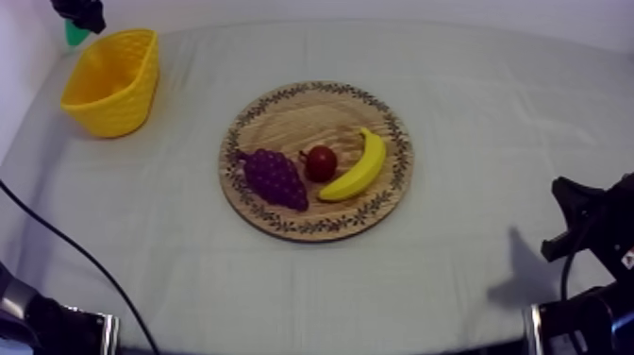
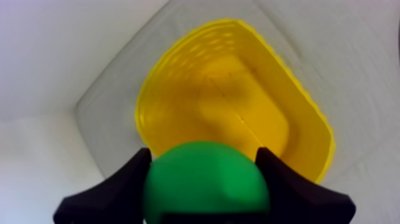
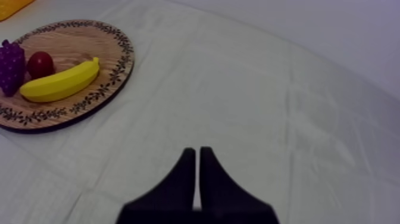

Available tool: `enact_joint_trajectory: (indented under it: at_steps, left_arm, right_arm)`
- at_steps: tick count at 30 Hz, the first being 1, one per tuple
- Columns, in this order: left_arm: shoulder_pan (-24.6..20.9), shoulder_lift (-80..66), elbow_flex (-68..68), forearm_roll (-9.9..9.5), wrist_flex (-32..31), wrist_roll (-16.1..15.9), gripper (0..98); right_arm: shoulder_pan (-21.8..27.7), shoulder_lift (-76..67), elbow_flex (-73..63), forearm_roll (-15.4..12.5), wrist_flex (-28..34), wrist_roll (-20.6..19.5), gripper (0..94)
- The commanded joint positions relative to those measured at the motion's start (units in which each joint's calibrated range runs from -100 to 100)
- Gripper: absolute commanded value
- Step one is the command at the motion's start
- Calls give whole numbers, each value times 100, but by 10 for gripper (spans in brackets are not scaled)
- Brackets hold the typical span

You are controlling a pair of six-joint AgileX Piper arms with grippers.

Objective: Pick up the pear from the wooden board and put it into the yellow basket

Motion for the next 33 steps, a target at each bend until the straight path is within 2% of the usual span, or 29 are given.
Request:
enact_joint_trajectory:
  at_steps: [1, 10, 22, 26, 33]
  left_arm:
    - [-36, 179, -98, 48, 3, 6, 477]
    - [-277, 1089, -384, 281, -25, 39, 461]
    - [-318, 1679, -105, 400, -455, 279, 453]
    - [-306, 1694, -71, 404, -441, 387, 521]
    - [-292, 1677, -8, 325, -223, 449, 759]
  right_arm:
    - [2, -4, -5, -1, 2, 2, 4]
    - [2, -4, -5, -1, 2, 3, 4]
    - [2, -4, -5, -1, 2, 3, 4]
    - [2, -4, -5, -1, 2, 3, 4]
    - [2, -4, -5, -1, 2, 3, 4]
